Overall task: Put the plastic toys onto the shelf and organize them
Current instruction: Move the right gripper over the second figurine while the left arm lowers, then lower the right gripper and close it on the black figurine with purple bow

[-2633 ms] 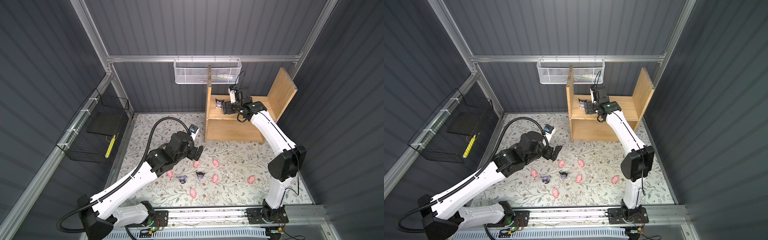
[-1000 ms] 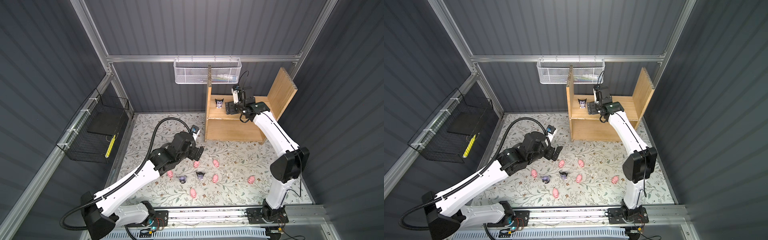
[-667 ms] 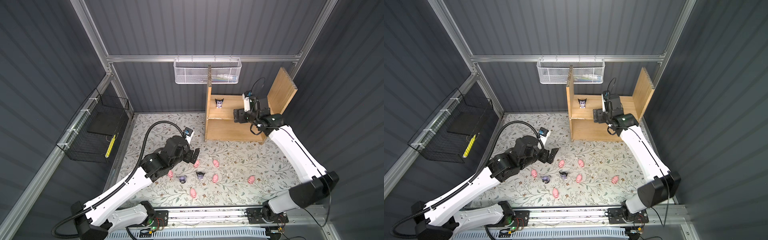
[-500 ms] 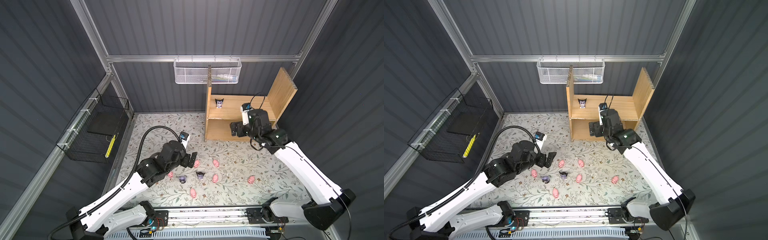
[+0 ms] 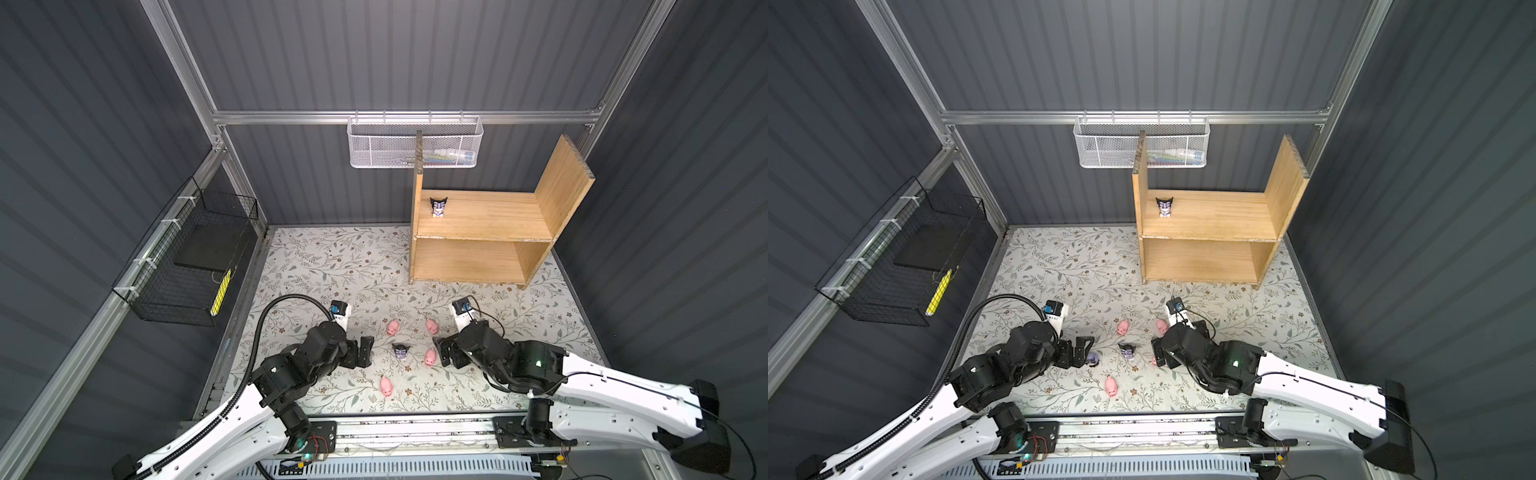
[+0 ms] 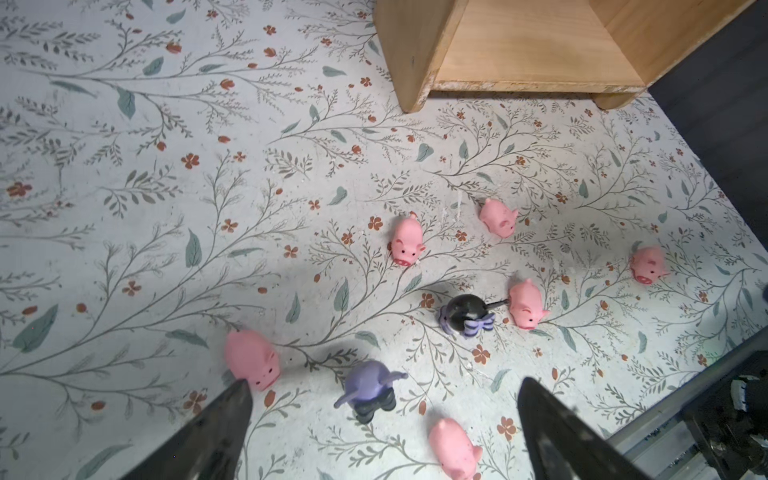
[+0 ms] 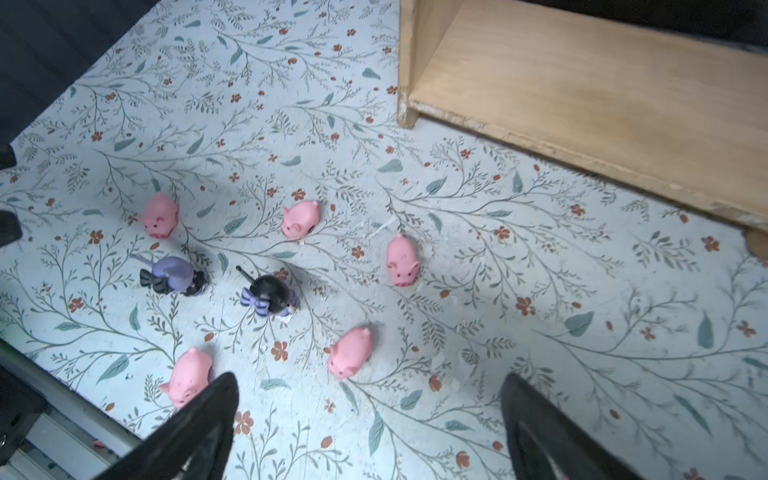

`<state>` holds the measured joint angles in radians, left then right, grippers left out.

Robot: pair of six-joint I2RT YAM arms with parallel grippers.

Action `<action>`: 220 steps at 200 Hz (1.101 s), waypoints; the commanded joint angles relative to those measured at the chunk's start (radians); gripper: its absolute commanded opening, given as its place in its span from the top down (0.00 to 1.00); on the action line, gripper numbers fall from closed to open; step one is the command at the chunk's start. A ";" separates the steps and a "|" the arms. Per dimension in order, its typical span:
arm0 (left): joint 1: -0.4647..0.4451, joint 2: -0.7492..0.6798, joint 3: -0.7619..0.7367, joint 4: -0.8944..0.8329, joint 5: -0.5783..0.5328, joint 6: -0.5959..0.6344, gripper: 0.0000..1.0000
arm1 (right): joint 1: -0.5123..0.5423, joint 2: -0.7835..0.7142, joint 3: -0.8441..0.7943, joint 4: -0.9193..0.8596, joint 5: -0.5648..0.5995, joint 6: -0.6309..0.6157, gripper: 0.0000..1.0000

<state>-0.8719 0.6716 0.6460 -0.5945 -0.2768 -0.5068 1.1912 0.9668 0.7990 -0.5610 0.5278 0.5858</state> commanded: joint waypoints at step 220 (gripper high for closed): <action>-0.006 0.030 0.040 -0.102 -0.202 -0.108 0.00 | 0.191 0.447 0.012 0.337 0.063 0.292 0.07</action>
<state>-0.8719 0.7330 0.6937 -0.6773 -0.4545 -0.5850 1.3781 1.3689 0.7876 -0.2516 0.5972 0.8429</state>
